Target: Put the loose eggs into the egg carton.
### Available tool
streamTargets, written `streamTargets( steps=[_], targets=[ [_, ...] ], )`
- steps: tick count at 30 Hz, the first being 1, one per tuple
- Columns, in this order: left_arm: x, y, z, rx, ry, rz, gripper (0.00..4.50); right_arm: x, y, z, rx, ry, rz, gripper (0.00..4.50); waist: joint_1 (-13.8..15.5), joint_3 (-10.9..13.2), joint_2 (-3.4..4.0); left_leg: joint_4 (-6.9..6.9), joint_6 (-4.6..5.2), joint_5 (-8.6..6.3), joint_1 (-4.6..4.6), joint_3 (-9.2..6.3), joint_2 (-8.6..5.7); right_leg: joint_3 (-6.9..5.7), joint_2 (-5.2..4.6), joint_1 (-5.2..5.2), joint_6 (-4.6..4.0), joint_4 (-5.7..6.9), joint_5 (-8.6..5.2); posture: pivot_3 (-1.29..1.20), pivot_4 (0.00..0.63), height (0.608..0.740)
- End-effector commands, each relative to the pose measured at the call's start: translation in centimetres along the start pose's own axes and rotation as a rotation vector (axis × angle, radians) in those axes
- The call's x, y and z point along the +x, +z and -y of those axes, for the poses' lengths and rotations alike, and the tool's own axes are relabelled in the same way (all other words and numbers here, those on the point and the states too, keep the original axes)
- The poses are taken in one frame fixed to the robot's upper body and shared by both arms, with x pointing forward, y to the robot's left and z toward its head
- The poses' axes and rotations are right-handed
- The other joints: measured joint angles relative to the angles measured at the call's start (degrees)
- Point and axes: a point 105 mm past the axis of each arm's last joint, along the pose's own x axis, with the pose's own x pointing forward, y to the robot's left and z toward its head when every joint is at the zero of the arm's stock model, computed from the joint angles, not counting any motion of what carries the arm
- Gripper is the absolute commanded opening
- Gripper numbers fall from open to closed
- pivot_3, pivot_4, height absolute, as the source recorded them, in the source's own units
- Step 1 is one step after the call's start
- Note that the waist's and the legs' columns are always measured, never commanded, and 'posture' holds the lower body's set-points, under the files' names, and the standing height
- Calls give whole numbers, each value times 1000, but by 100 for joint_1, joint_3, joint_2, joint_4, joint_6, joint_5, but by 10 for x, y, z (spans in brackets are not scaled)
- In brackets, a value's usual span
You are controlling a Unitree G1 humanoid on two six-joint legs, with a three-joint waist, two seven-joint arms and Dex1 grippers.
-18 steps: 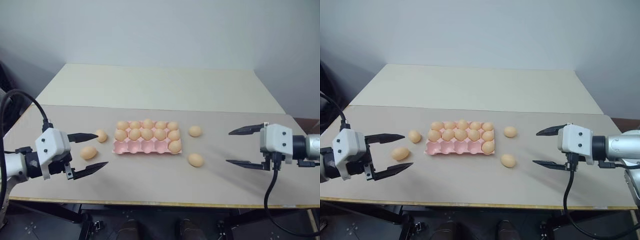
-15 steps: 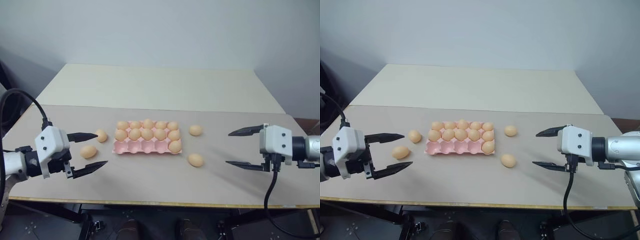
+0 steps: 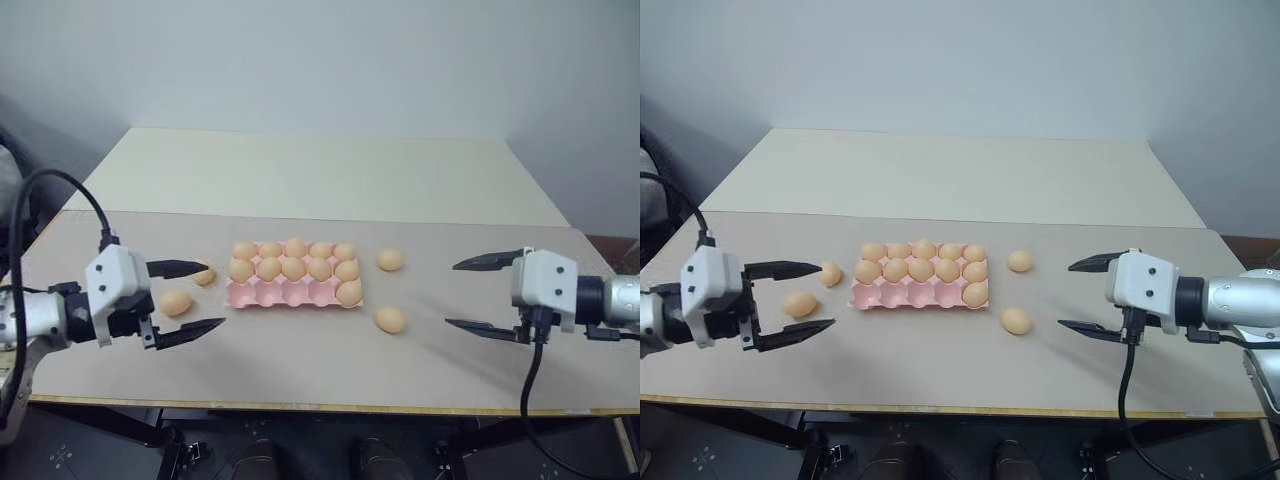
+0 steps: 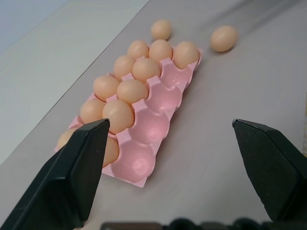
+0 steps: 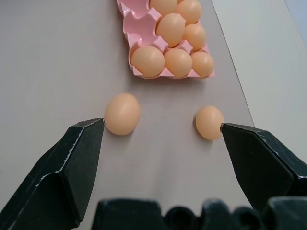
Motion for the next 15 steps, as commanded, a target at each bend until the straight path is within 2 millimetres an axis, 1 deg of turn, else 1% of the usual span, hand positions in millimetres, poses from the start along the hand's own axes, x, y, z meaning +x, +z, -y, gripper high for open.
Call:
streamTargets(
  steps=[1,4,6,10,15],
  targets=[
    [3,9,0,40,-30,27,4451,12,2,-2,43,6,-5,4500,-10,0,0,0,0,0,0,0,0,0,0,0,0,0,0,0,150,740],
    [5,13,5,31,-73,54,4451,26,-5,-5,110,32,-30,4500,-21,0,0,0,4,3,0,0,1,1,1,-2,0,0,0,0,150,740],
    [5,16,11,4,-124,81,4451,36,-6,-8,136,57,-32,4500,-17,0,0,0,27,16,-1,0,0,1,1,-3,0,0,0,0,150,740],
    [5,19,13,-6,-146,94,4451,58,-5,-17,161,99,-14,4500,-17,0,0,0,28,16,-3,0,1,1,1,-5,0,0,0,0,150,740],
    [7,17,15,1,-147,90,4451,87,-17,-17,193,60,-21,4500,-15,0,0,0,33,20,-3,1,1,0,2,-4,0,1,0,0,150,740]
  ],
)
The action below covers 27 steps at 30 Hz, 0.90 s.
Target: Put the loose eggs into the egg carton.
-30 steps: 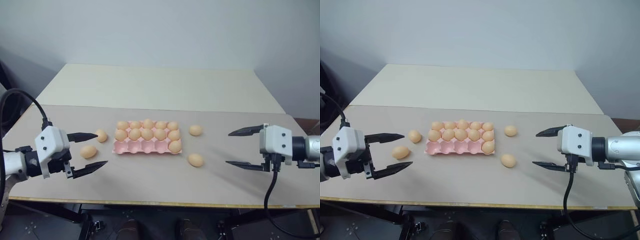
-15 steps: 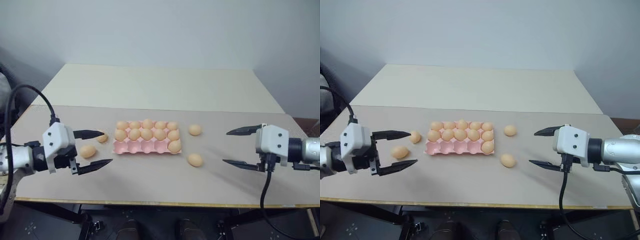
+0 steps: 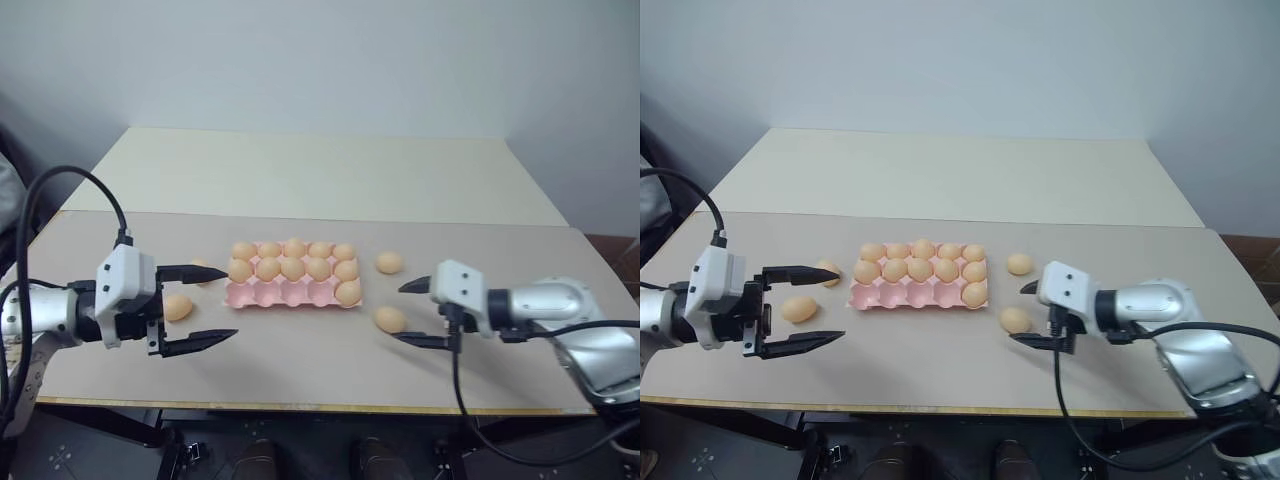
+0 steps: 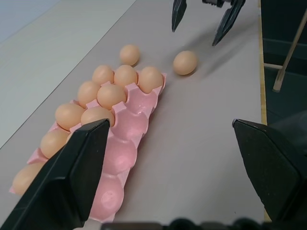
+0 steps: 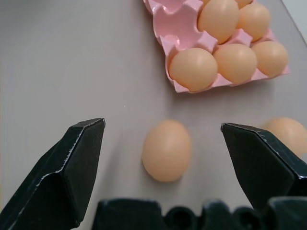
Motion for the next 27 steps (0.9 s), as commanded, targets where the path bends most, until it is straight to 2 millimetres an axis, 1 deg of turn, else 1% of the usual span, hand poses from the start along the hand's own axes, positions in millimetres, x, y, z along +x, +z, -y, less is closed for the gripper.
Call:
streamTargets(
  steps=[1,7,11,14,16,19,20,21,24,27],
  targets=[
    [1,6,2,36,-7,8,4451,9,-4,11,-19,-75,-5,4500,5,0,0,0,4,2,-1,0,0,0,0,-1,0,0,0,0,150,740],
    [-2,3,3,39,7,-5,4451,25,-15,15,12,-103,-16,4500,9,0,0,0,7,4,-5,1,0,0,0,-3,0,1,0,0,150,740],
    [-4,2,2,43,17,-14,4451,29,-21,12,12,-80,-35,4500,10,0,0,0,7,4,-4,1,0,-1,1,-3,-1,2,0,0,150,740],
    [-7,0,1,45,30,-26,4500,29,-20,8,22,-63,-30,3888,8,0,0,0,7,4,-4,1,0,-1,1,-4,-1,2,0,0,150,740],
    [-8,-1,0,47,34,-30,4500,29,-22,6,24,-61,-38,3254,8,0,0,0,7,4,-4,1,0,-1,1,-3,-1,2,0,0,150,740],
    [-10,-3,0,48,41,-34,4500,28,-23,6,27,-64,-45,2169,8,0,0,0,7,4,-4,1,0,-1,1,-3,-1,2,0,0,150,740],
    [-10,-3,-1,49,45,-38,4500,28,-23,6,18,-68,-48,1900,8,0,0,0,7,4,-4,1,0,-1,1,-3,0,2,0,0,150,740],
    [-11,-4,-1,51,49,-42,4500,27,-23,6,10,-67,-55,1779,9,0,0,0,7,4,-4,1,0,-1,1,-3,0,2,0,0,150,740],
    [-13,-6,-2,51,62,-49,4500,21,-20,7,-23,-70,-64,1779,9,0,1,0,7,4,-5,1,0,-1,0,-5,-1,2,0,0,150,740],
    [-17,-12,-3,41,79,-81,4500,13,-5,16,-63,-107,-38,1779,9,0,1,0,6,4,-5,2,0,-1,0,-6,0,1,0,0,150,740]
  ],
)
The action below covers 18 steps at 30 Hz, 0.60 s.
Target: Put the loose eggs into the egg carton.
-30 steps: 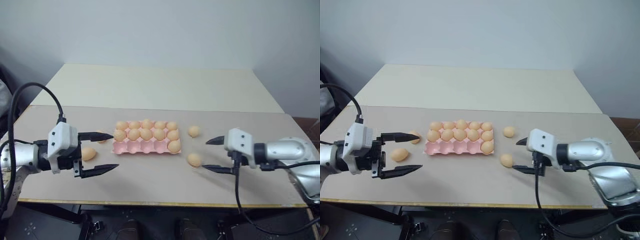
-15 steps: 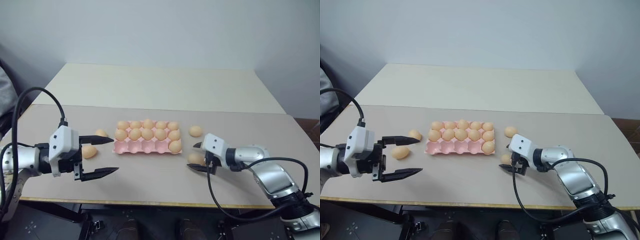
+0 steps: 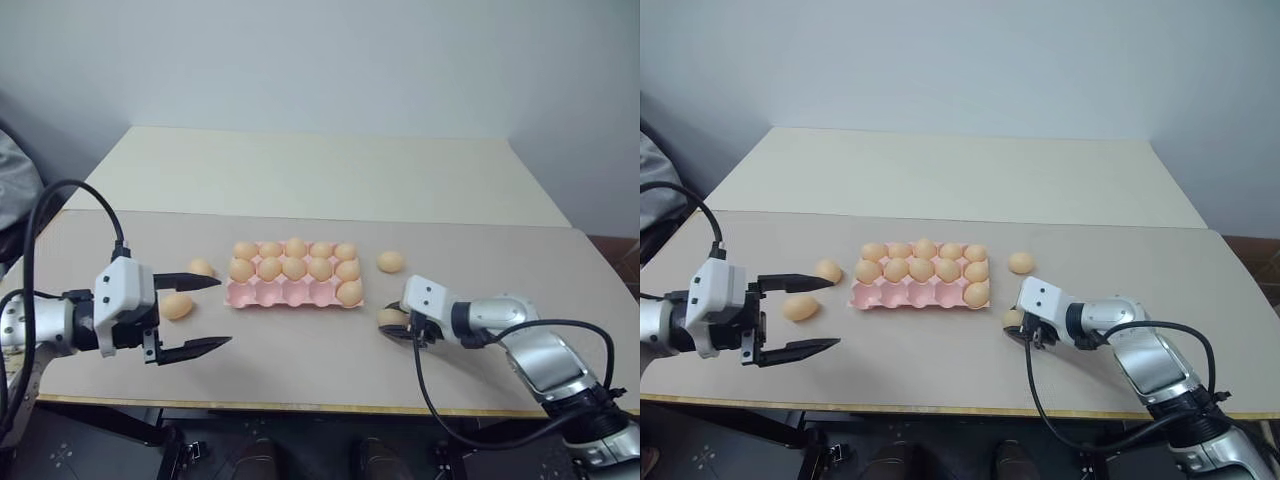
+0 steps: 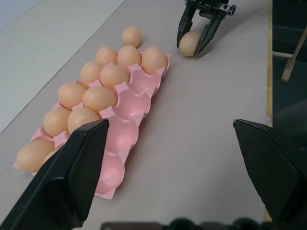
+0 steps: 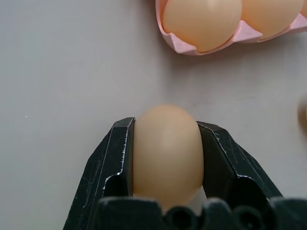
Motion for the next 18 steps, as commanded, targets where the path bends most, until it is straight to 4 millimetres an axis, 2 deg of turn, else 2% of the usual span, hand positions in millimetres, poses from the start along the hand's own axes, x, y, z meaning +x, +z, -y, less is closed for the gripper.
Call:
streamTargets(
  steps=[1,4,7,9,14,18],
  targets=[
    [-10,2,-5,39,40,-25,4500,-17,31,16,-88,-69,66,1779,-6,0,0,0,0,0,0,0,0,0,0,-1,0,0,0,0,150,740],
    [-17,-5,-6,18,68,-47,4500,-19,64,24,-137,-111,152,1779,-57,1,1,0,0,0,0,3,1,1,0,-6,0,2,0,0,150,740],
    [-21,-10,-7,6,77,-61,4500,-15,85,25,-145,-114,216,1779,-71,1,1,-3,-1,-1,-2,3,9,-1,4,-14,-2,7,0,0,150,740],
    [-22,-11,-6,0,79,-64,4500,-8,92,24,-147,-110,245,1779,-71,0,0,-8,-1,-1,-3,3,10,-2,4,-16,-3,7,-1,0,150,740],
    [-22,-13,-3,-10,87,-78,4500,22,105,22,-131,-84,295,1779,-78,0,-1,-4,1,2,-47,13,5,4,0,-60,-8,11,5,0,150,740],
    [-22,-11,-1,-11,92,-73,4500,43,115,19,-121,-69,329,1779,-112,0,0,-4,2,2,-48,16,6,8,3,-69,-4,22,11,0,150,740]
  ],
)
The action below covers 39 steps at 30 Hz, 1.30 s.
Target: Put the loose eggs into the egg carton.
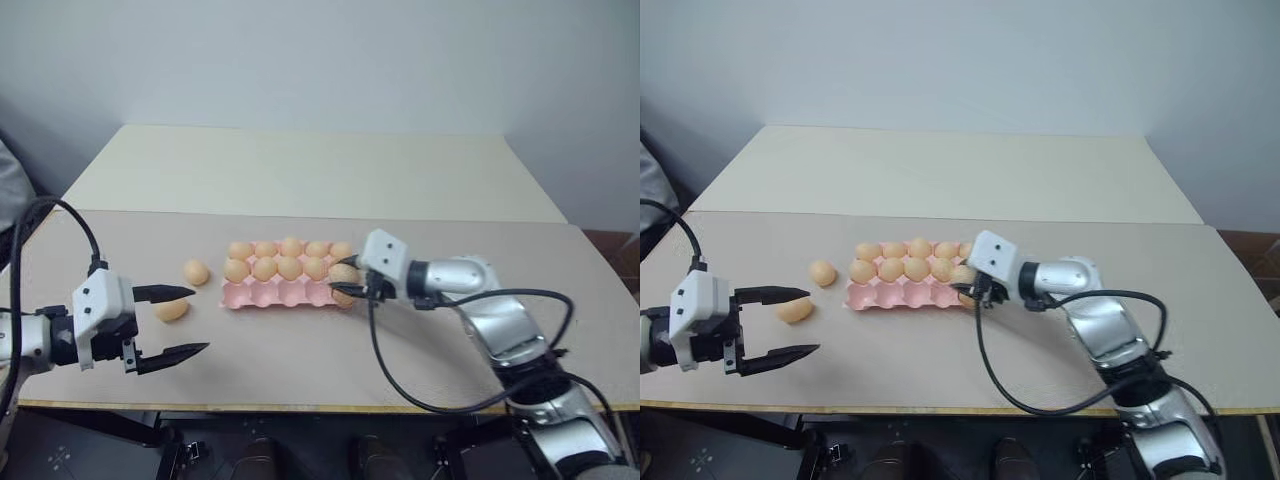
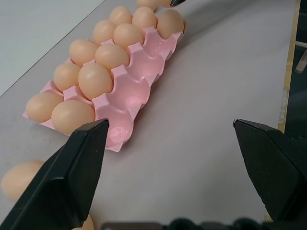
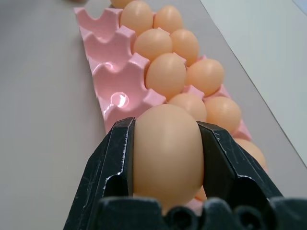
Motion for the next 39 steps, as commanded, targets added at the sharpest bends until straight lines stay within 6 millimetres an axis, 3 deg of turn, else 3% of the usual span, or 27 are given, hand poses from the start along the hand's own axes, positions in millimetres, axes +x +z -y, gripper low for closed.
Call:
streamTargets(
  steps=[1,5,13,20,26,33,39],
  targets=[
    [-4,11,0,47,22,9,4500,11,10,4,-51,-23,39,1779,-16,0,0,0,0,0,0,0,0,0,0,-1,4,1,3,0,150,740],
    [-5,10,1,53,38,1,4500,21,7,2,-63,-7,34,1779,-24,0,0,0,0,0,0,1,1,0,0,0,4,1,3,0,150,740],
    [-4,11,0,54,39,4,4500,23,12,1,-90,-13,60,4396,-33,0,1,0,0,0,2,1,3,0,1,-2,3,4,1,0,150,740],
    [-1,15,-2,76,29,23,4500,2,13,6,-105,-35,56,4396,-19,0,1,0,-1,0,1,3,2,0,0,-2,1,2,1,0,150,740],
    [3,24,-1,86,12,85,4500,-61,-1,13,-80,-69,-40,4396,35,0,0,0,-1,0,-2,7,0,0,-3,0,2,-4,1,0,150,740],
    [5,31,-3,81,-20,146,4500,-136,-17,7,-41,-95,-208,4396,52,0,0,-1,-1,0,9,9,1,9,0,2,-2,0,-7,0,150,740],
    [7,31,-10,92,-39,150,4500,-160,-18,-4,-9,-106,-263,4396,45,0,0,-1,-1,0,18,11,1,17,2,6,-2,1,-8,0,150,740]
  ],
)
